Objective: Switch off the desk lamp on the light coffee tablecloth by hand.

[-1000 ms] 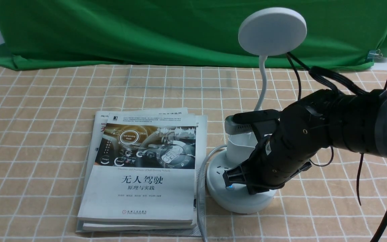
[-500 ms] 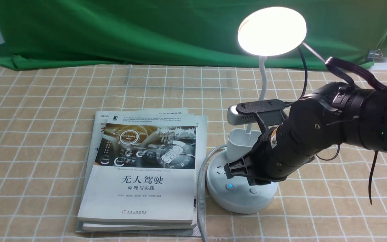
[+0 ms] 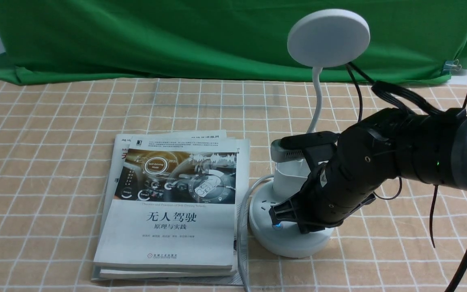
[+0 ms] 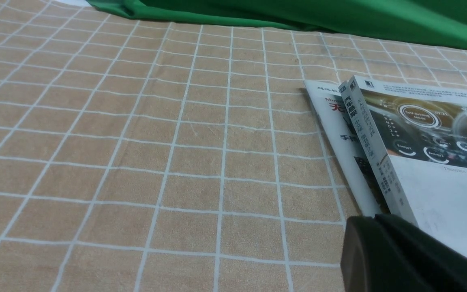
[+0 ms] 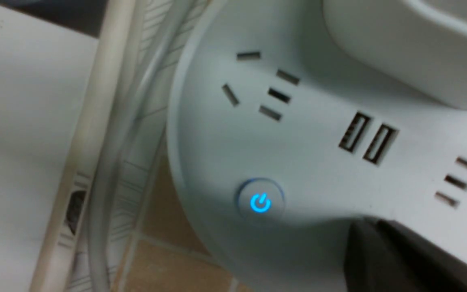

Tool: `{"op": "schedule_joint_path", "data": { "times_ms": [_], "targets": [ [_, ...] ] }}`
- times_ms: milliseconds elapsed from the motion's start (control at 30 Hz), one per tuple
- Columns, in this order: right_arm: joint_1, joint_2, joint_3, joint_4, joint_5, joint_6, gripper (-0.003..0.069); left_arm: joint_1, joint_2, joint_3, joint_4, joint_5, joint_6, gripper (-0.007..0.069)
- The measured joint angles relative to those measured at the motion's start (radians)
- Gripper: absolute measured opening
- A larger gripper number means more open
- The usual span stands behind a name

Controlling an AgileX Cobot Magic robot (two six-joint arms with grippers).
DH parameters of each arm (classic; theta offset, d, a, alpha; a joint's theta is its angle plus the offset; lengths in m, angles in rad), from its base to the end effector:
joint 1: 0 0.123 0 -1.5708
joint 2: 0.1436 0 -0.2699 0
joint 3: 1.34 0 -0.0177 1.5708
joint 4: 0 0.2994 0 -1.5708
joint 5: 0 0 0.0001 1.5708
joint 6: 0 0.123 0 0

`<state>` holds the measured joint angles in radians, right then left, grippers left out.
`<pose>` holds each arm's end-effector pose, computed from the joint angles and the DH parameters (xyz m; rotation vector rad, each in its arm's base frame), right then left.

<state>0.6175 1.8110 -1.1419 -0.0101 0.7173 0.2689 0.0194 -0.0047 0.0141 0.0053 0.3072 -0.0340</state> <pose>0.3216 0.2274 0.1050 -0.5105 2.8432 0.1592 0.1495 0.0031 0.1732 -0.0447 1.7996 -0.0054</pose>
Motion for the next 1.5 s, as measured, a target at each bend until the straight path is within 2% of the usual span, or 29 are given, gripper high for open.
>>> {"op": "schedule_joint_path", "data": {
  "times_ms": [867, 1233, 1500],
  "targets": [
    [0.0, -0.149, 0.018, -0.011, 0.038, -0.003, 0.0044, 0.0, 0.0, 0.0, 0.0, 0.0, 0.0, 0.0004],
    [0.0, -0.573, 0.328, -0.011, 0.049, -0.003, 0.0047, 0.0, 0.0, 0.0, 0.0, 0.0, 0.0, 0.0004],
    [0.0, -0.786, 0.4, -0.011, 0.072, -0.003, 0.0057, 0.0, 0.0, 0.0, 0.0, 0.0, 0.0, 0.0004]
  ]
}}
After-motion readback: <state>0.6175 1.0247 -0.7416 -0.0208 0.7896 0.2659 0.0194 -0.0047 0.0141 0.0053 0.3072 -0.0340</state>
